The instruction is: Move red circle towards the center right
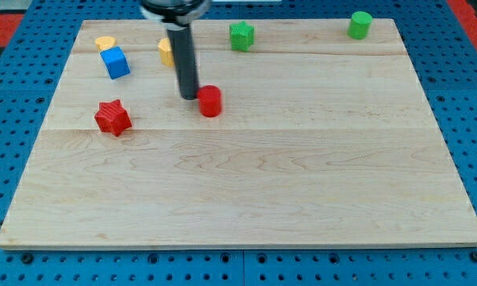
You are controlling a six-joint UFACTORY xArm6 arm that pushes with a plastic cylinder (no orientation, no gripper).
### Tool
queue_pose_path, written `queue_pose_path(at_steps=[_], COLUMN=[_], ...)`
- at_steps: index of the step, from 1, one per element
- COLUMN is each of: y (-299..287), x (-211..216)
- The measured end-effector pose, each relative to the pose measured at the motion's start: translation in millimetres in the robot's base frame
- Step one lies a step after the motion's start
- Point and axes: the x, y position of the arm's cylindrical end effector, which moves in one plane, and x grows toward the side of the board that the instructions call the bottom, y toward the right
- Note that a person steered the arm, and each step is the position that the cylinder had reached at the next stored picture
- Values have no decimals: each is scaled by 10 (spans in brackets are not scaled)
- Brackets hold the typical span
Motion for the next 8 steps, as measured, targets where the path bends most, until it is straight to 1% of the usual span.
queue_pose_path(at_steps=[1,2,3,4,5,7,8], y=[227,-13,154,460,396,480,481], x=[101,372,567,549,518,363,227])
